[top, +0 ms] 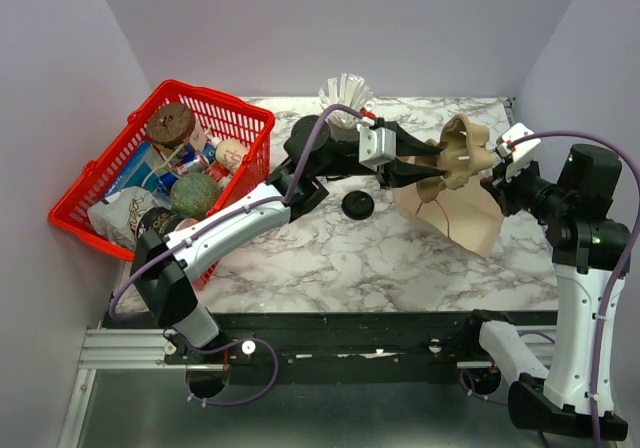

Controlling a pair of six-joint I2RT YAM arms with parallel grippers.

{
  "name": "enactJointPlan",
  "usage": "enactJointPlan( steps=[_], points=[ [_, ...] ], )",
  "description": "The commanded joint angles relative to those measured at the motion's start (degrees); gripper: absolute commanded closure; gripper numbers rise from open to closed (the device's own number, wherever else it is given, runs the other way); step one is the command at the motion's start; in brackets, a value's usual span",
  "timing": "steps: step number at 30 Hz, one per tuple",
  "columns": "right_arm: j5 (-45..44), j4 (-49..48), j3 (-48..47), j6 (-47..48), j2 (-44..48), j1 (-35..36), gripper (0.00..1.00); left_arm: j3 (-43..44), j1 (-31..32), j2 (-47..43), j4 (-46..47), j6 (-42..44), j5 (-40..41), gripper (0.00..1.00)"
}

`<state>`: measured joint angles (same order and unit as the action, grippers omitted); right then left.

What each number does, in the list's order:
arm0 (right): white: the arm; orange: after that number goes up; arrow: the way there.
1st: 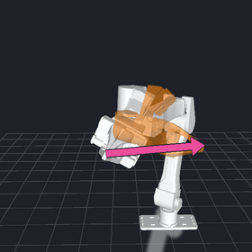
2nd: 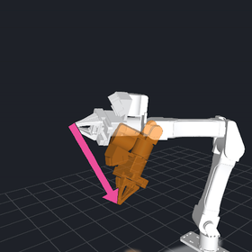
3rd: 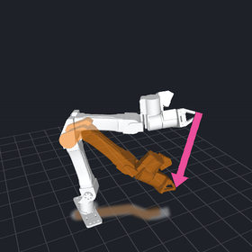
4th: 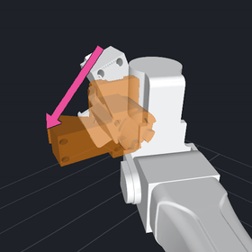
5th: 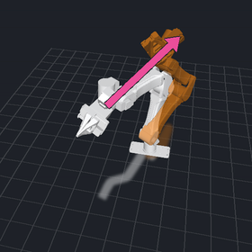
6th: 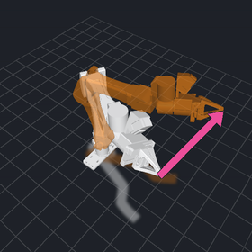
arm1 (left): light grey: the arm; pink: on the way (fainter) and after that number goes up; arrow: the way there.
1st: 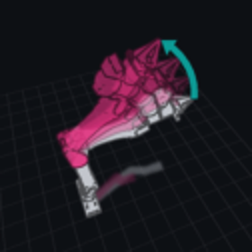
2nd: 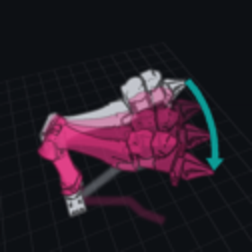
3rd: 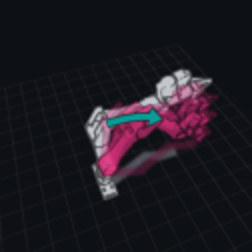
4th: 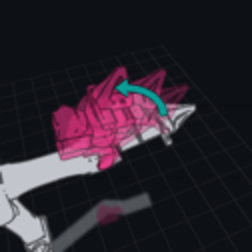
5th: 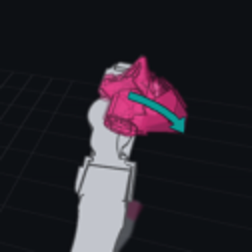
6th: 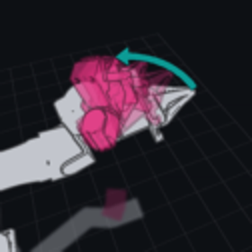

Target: Pack the takeout coffee

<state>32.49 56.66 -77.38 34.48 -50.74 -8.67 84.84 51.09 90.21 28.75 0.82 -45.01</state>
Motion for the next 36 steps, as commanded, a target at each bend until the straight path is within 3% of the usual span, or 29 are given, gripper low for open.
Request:
enactJointPlan(
  steps=[1,13,19,27,36],
  points=[
    [2.57,0.64,-1.54,-1.7,0.12,0.23,0.99,1.21,0.68,0.75,5.61,4.18,-2.97,1.0],
    [1.97,0.47,0.21,-1.52,0.2,0.32,0.99,2.09,0.5,-1.88,8.42,2.61,0.01,1.0],
    [0.91,-0.41,1.53,-1.96,0.38,0.32,0.99,2.61,-0.11,-3.99,5.44,4.63,1.42,1.0],
    [1.79,-1.29,1.18,-2.57,0.12,0.32,0.99,5.51,0.41,-0.31,6.84,5.07,3.0,1.0],
    [2.31,-0.94,0.39,-3.72,0.64,0.32,0.99,-1.15,0.76,1.54,7.63,6.73,0.99,1.0]
  ],
)
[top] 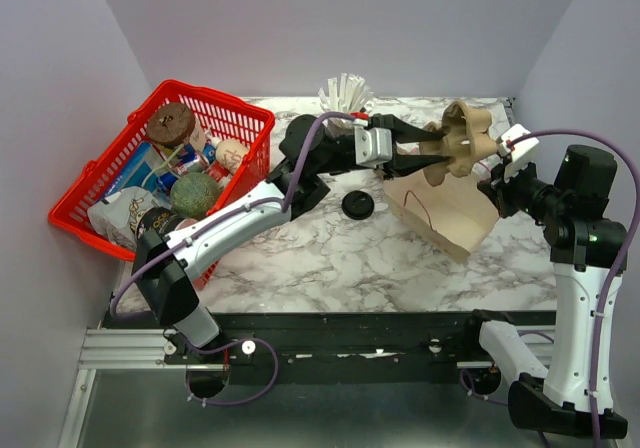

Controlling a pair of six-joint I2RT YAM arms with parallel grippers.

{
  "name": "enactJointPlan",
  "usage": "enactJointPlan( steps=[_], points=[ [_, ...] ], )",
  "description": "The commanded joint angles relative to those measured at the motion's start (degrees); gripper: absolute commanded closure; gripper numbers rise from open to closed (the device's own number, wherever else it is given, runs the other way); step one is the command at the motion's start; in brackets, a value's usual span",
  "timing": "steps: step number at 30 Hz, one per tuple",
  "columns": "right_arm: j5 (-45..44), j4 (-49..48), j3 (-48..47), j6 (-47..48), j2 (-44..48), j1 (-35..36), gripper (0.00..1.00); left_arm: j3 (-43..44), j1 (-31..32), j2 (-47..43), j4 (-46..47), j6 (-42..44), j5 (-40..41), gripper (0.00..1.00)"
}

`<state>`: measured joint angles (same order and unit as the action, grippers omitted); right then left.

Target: Pack the takeout coffee

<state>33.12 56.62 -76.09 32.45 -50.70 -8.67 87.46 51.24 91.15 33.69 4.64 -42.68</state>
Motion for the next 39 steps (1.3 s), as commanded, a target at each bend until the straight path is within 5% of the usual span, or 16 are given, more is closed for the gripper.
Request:
enactJointPlan(
  steps=[1,7,17,29,39],
  points=[
    [1.94,-0.9,-0.98,-1.95,0.6,0.32,0.99,-4.83,0.7,0.52,2.61,4.05,-1.62,1.0],
    [2.65,-0.02,-1.42,-2.21,1.21,0.32,0.99,-9.68,1.66,-1.94,-2.92,12.9,-3.9,1.0],
    [4.22,-0.46,0.51,-0.81,2.09,0.32,0.99,-10.38,4.12,-4.93,-32.59,34.35,-2.59,1.0],
    [6.95,3.85,0.25,5.78,1.83,0.32,0.99,4.11,6.5,2.96,-61.88,54.41,2.59,1.0],
    [7.48,4.99,-0.02,6.75,1.92,0.49,0.99,13.07,9.22,8.07,-68.32,56.97,10.59,1.0]
  ],
)
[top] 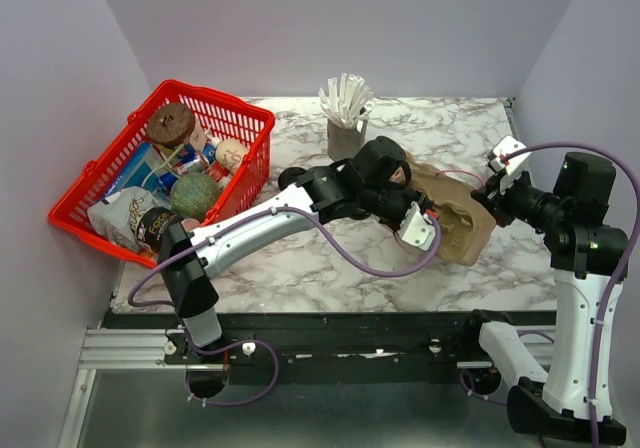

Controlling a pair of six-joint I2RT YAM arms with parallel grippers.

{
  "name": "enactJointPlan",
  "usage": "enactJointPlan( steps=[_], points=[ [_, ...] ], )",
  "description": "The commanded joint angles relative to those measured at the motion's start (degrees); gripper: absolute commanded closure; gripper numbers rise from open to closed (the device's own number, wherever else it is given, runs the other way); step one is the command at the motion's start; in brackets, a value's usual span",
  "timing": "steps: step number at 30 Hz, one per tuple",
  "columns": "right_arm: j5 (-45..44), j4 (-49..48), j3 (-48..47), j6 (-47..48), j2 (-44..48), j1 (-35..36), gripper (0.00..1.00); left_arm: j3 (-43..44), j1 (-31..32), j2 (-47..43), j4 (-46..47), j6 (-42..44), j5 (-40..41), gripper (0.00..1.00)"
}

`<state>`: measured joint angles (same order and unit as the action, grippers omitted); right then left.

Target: Pack the takeout coffee

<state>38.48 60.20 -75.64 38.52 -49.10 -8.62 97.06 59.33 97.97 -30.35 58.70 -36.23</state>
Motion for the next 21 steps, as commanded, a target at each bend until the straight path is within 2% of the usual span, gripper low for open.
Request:
enactJointPlan(
  steps=[1,9,15,21],
  points=[
    [2.04,1.41,-0.39,0.59,0.32,0.54,0.99,4.36,1.66,1.86,-4.72,3.0,5.37,1.0],
    [0.28,1.06,0.84,0.94,1.02,1.06,0.99,15.17,4.91,7.41,-13.07,2.3,15.74,1.0],
    [0.37,-0.96,2.77,-1.43,1.73,1.06,0.99,15.18,5.62,6.0,-10.79,0.54,19.78,1.0],
    [0.72,-2.11,2.25,-2.67,1.55,1.06,0.99,15.44,6.15,7.66,-14.73,3.35,21.99,1.0]
  ],
)
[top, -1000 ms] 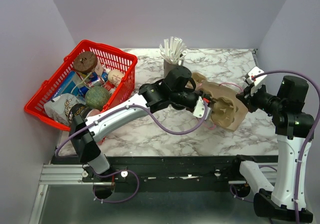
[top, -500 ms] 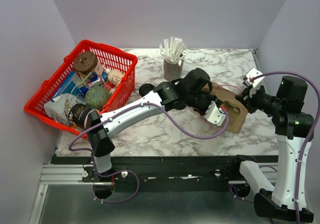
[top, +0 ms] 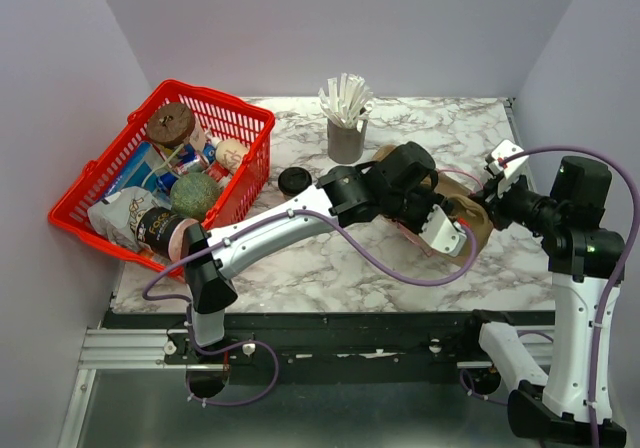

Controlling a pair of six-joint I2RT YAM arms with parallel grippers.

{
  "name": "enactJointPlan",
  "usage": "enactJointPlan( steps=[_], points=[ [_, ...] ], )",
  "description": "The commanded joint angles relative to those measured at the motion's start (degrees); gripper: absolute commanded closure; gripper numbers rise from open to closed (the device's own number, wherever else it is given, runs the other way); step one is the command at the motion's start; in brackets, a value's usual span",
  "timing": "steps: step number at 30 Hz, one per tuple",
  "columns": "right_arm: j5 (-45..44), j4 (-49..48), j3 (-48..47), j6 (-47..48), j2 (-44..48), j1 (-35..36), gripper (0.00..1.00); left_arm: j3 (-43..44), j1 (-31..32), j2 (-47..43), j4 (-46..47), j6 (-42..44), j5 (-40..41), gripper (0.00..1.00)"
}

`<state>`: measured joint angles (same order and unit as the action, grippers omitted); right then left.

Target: Pack the takeout coffee

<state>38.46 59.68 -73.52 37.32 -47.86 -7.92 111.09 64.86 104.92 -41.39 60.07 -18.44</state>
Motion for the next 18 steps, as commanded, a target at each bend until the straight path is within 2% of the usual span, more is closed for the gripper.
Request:
enactJointPlan(
  steps=[1,8,18],
  points=[
    [0.74,-1.5,-0.13,-1.37,0.31,0.36,0.99,2.02,0.79,1.24,-4.75,2.32,5.33,1.0],
    [1.97,0.61,0.04,-0.85,0.48,0.45,0.99,6.51,1.85,5.2,-9.24,2.68,10.25,1.0],
    [2.94,1.76,1.71,-1.37,1.63,0.89,0.99,6.95,3.17,7.48,-9.42,2.07,10.0,1.0]
  ],
)
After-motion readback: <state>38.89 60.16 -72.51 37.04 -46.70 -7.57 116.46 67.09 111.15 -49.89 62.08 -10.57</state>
